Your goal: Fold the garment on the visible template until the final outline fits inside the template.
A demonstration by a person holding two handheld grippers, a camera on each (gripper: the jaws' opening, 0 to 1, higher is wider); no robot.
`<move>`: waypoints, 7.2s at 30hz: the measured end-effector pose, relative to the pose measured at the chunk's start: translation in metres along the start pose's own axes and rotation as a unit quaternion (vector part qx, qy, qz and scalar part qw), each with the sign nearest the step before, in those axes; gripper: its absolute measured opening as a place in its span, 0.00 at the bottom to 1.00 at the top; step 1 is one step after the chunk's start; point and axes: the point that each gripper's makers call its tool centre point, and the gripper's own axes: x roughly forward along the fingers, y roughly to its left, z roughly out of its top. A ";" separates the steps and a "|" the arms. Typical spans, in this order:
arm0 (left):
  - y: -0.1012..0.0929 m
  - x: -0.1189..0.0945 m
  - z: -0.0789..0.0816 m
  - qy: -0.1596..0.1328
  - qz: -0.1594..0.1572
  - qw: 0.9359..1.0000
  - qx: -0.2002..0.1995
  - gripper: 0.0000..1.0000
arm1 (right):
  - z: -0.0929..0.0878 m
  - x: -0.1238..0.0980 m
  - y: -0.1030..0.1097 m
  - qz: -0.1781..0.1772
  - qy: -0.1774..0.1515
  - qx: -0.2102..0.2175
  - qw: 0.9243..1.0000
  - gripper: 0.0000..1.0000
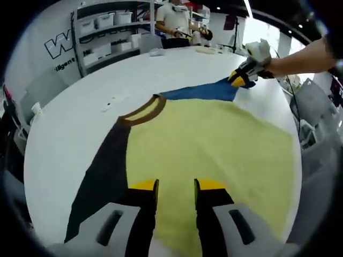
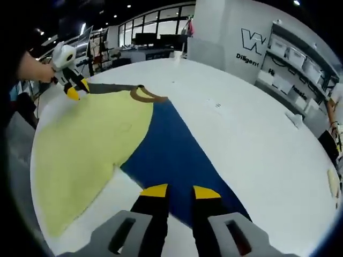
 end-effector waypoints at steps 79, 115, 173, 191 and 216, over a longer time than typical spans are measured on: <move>-0.112 0.058 -0.002 0.004 -0.075 0.993 0.088 0.54 | -0.090 -0.122 -0.122 -0.156 0.038 0.123 0.979 0.00; -0.111 0.059 -0.002 0.009 -0.073 0.994 0.084 0.52 | -0.132 -0.081 -0.135 -0.091 0.057 0.303 0.947 0.27; -0.110 0.059 -0.002 0.010 -0.070 0.994 0.083 0.49 | 0.000 -0.003 0.123 0.112 0.002 -0.080 0.990 0.01; -0.110 0.058 -0.002 0.009 -0.070 0.994 0.082 0.49 | -0.005 0.001 0.061 0.180 0.050 -0.171 0.967 0.20; -0.109 0.059 -0.002 0.009 -0.069 0.994 0.080 0.48 | -0.020 0.009 0.058 0.223 0.112 -0.245 0.937 0.00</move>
